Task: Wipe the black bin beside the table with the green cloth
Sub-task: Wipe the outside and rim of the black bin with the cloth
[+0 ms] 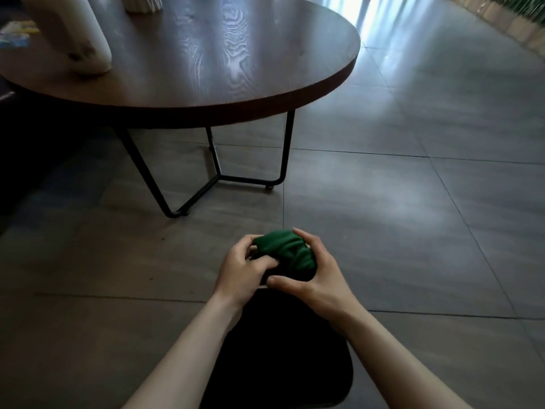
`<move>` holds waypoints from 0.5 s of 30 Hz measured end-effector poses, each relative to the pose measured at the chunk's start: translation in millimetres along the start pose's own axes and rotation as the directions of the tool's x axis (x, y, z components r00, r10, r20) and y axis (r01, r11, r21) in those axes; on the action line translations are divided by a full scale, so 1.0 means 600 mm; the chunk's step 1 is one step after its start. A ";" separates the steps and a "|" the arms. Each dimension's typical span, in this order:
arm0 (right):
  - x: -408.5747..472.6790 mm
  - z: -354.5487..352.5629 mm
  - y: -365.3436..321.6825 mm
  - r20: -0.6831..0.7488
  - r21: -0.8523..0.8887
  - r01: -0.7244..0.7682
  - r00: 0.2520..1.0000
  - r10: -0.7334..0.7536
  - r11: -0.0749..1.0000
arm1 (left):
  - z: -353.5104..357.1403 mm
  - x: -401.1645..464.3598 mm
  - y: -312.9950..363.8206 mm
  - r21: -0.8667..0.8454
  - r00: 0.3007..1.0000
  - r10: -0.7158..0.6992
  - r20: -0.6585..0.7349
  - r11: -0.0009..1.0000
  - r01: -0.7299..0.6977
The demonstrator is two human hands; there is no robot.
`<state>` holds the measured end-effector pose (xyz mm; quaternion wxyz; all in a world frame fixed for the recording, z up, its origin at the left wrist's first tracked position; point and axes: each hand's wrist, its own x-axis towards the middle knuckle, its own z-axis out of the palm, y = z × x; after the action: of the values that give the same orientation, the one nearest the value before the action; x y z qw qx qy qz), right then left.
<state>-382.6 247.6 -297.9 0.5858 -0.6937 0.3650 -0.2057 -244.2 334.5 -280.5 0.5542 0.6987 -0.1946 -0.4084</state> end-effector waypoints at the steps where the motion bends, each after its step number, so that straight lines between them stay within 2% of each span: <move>1: 0.007 0.004 0.016 -0.036 -0.006 0.026 0.999 -0.027 1.000 | 0.003 0.006 -0.009 -0.023 1.000 0.014 0.020 1.000 -0.013; 5: 0.030 0.013 0.057 -0.185 0.110 0.084 0.981 -0.063 0.990 | 0.008 0.014 -0.029 -0.017 0.988 0.121 0.100 0.993 -0.120; 8: 0.039 0.014 0.077 -0.175 0.232 0.101 0.983 -0.061 0.968 | 0.004 0.010 -0.046 0.089 0.971 0.213 0.111 0.971 -0.223; 10: 0.040 0.011 0.084 -0.176 0.249 0.130 0.980 -0.087 0.960 | -0.006 0.001 -0.059 0.197 0.953 0.274 0.132 0.935 -0.296; 13: 0.039 0.007 0.092 -0.209 0.214 0.154 0.972 -0.109 0.965 | -0.029 -0.027 -0.090 0.440 0.911 0.366 0.189 0.798 -0.412; 15: 0.035 0.001 0.094 -0.227 0.225 0.158 0.968 -0.106 0.962 | -0.043 -0.066 -0.127 0.656 0.881 0.401 0.250 0.599 -0.459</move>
<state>-383.6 229.5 -355.6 0.6081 -0.6144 0.3506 -0.3604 -261.1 402.8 -336.1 0.3220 0.7710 -0.5175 -0.1847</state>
